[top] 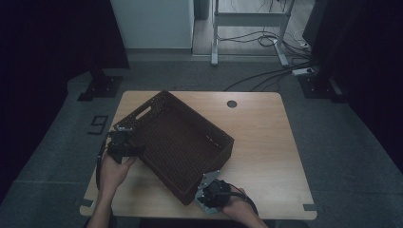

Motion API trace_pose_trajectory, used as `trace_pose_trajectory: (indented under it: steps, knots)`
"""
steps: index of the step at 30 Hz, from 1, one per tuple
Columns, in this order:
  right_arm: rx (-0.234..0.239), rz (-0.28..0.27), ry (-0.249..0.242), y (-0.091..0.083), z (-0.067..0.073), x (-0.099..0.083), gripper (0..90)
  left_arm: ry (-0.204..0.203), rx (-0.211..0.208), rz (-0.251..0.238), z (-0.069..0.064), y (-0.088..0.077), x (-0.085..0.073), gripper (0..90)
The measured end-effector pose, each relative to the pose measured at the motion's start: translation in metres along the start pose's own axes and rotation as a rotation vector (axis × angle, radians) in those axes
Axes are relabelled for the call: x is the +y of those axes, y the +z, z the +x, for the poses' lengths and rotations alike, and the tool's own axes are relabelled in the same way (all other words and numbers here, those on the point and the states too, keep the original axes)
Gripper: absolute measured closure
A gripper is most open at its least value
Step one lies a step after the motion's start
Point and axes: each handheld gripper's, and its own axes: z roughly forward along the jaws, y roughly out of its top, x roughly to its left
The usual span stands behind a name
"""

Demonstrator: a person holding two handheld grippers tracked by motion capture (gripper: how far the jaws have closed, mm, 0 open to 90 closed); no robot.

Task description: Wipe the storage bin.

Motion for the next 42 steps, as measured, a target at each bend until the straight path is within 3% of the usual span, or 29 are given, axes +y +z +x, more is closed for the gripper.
trace_pose_trajectory:
  steps: [7,16,22,25,42]
  knots:
    - [0.023,0.004,-0.035,0.004,0.013,0.006,67.4,0.000,0.003,0.000,0.000,0.000,0.000,27.4]
    - [0.035,0.013,-0.053,0.005,0.019,0.009,67.1,0.001,0.004,0.001,-0.001,0.000,0.000,27.5]
    - [0.077,0.005,-0.070,0.008,0.030,0.013,67.2,0.001,0.004,0.001,-0.001,0.000,0.000,27.5]
    - [0.065,0.012,-0.093,0.009,0.035,0.015,66.9,0.002,0.003,0.001,0.000,0.000,0.000,27.5]
    - [0.067,0.018,-0.091,0.000,0.029,0.014,67.3,0.002,0.003,0.000,-0.001,0.000,0.000,27.5]
